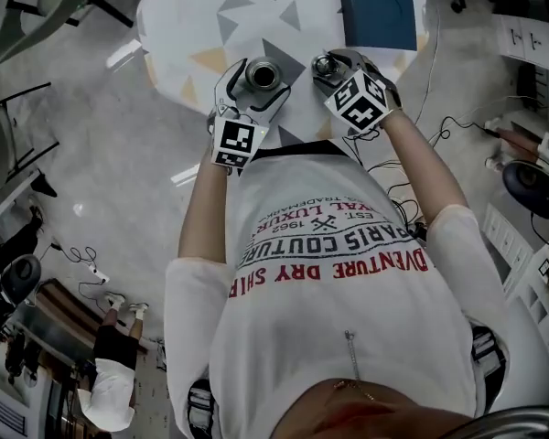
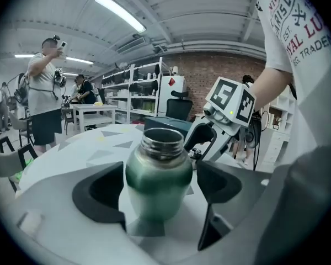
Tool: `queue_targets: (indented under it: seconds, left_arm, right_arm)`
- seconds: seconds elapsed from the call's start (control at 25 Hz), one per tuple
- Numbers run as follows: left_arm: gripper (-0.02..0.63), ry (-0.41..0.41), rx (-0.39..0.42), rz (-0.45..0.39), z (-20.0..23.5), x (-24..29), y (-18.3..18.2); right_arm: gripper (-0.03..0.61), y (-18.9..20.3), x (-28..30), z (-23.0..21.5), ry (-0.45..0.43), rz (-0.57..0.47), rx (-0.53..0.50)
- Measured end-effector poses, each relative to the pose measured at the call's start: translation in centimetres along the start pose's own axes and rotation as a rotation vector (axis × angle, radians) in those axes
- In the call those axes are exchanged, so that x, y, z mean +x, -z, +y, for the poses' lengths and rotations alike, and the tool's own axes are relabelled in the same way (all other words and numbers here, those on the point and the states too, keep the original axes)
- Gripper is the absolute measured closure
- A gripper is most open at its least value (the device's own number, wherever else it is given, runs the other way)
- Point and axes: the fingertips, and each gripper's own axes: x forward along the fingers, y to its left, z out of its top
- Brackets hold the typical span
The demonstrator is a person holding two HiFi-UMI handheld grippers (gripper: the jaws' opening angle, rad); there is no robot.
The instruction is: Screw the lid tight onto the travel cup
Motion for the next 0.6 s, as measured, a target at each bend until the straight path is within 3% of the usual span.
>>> queue_targets:
  seconds: [0.6]
  left_arm:
    - [0.225,0.049,0.018,-0.032,0.4,1.3,1.0]
  right_arm:
    - [0.334,0.6,0.8,0.0,-0.06,0.07,-0.098]
